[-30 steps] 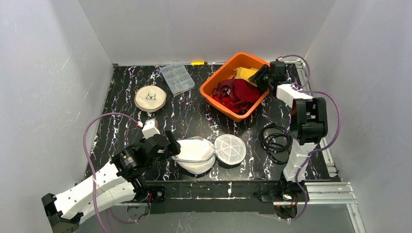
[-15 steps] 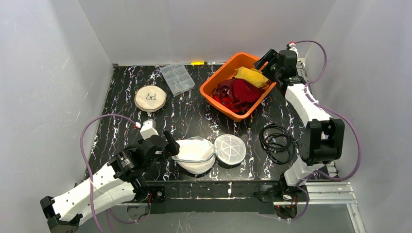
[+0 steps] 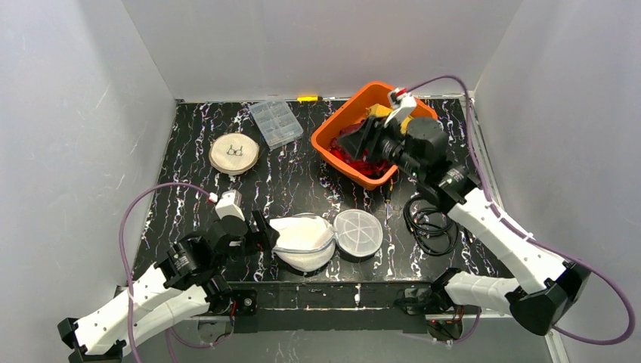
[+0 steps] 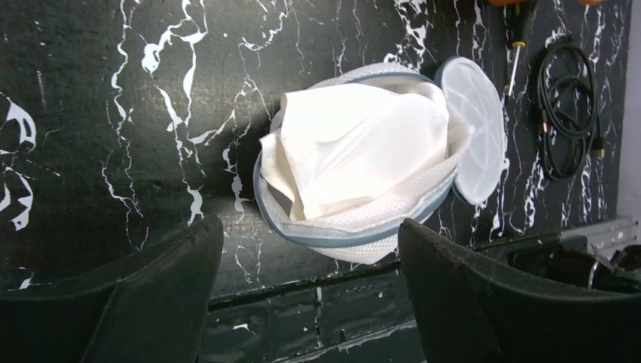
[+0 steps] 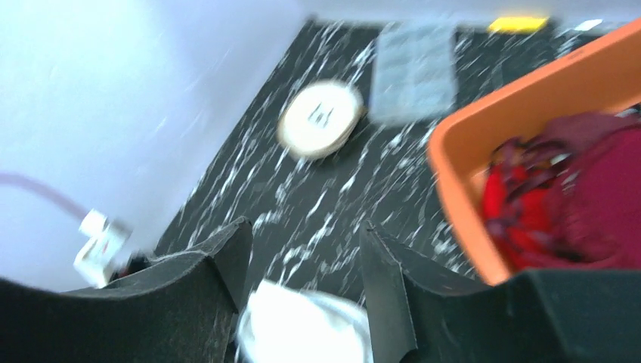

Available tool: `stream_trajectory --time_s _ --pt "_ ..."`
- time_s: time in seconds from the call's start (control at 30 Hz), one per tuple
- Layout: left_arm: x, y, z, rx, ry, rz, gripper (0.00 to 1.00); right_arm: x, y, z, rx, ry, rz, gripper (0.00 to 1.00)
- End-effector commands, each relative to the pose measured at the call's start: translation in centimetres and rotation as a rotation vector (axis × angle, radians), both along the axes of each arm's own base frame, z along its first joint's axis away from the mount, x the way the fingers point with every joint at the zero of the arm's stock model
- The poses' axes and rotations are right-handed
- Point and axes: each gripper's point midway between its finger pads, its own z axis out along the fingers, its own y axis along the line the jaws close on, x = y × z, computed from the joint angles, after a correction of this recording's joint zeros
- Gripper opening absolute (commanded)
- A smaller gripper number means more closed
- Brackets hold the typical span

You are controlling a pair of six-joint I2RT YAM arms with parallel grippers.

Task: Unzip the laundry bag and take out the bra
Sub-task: Place the bra in the bin, then pick up the bra from the laundry bag.

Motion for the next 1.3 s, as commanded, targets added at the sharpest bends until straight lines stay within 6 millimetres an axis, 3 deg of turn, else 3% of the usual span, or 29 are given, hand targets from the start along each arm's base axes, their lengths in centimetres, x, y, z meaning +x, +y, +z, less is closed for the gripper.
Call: stream_trajectory --time_s 0.0,0.07,0.17,0.33,0.4,0.7,0.87,1.1,1.27 --pt "-1.4 0.2 -1.5 0.013 0.047 -0.053 0.82 -7.7 4.1 -7.9 -0.168 0.146 0.3 0.61" --pt "-1.6 0.1 -2.4 0.003 0.064 -0.048 0.79 -11.0 5.0 -11.3 -0.232 0.181 0.358 0.61" --pt "-1.9 0.2 -3.9 -0.009 0.095 -0.024 0.75 -14.7 6.0 -14.8 -0.258 0.205 0.42 0.61" --pt "-1.8 0.2 -5.9 -0.02 0.134 0.036 0.74 -15.9 6.0 -19.0 -0.282 0.202 0.359 0.61" --pt "-1.5 0.2 -6.0 -0.017 0.138 0.062 0.74 -15.8 6.0 -19.9 -0.273 0.192 0.325 0.6" --pt "-0.4 0.8 -5.7 -0.032 0.122 0.169 0.74 -14.8 8.0 -19.9 -0.25 0.137 0.271 0.57" --pt "-0.1 1.0 -5.8 -0.059 0.104 0.199 0.68 -14.4 9.5 -21.3 -0.307 0.151 0.285 0.55" --pt "0.2 1.2 -5.9 -0.031 0.092 0.204 0.67 -15.9 10.7 -24.0 -0.383 0.195 0.366 0.51" --pt "0.1 1.0 -6.5 0.003 0.117 0.187 0.61 -17.6 10.2 -25.3 -0.45 0.199 0.415 0.44"
